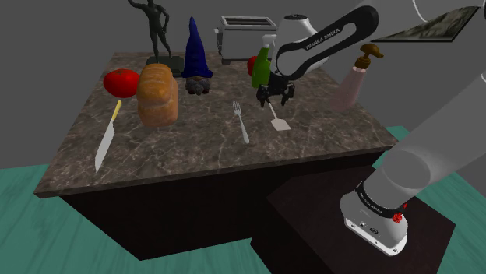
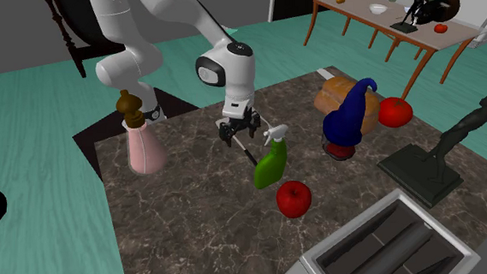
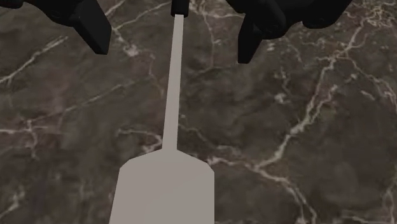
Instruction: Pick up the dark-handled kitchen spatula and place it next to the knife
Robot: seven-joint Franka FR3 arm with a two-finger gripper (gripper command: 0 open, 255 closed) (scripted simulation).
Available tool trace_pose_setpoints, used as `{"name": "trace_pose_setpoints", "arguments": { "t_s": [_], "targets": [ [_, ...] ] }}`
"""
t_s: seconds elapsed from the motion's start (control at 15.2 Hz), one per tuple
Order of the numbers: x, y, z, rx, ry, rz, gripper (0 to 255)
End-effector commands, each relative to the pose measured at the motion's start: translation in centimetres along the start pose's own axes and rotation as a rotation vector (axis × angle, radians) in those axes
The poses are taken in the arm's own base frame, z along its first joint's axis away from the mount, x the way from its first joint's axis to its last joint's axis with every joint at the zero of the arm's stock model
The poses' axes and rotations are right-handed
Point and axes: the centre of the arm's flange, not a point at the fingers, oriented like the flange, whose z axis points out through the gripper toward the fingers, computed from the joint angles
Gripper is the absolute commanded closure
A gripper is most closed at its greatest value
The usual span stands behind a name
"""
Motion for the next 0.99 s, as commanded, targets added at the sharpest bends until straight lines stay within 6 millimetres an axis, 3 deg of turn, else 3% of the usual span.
{"name": "trace_pose_setpoints", "arguments": {
  "t_s": [0.0,0.4,0.46,0.92],
  "targets": [
    [0.04,0.06,0.43,0.000,0.001,0.000,0],
    [0.04,0.06,0.42,0.000,0.001,0.000,0],
    [0.04,0.06,0.42,0.000,0.001,0.000,255],
    [0.04,0.06,0.42,0.000,0.001,0.000,255]
  ]
}}
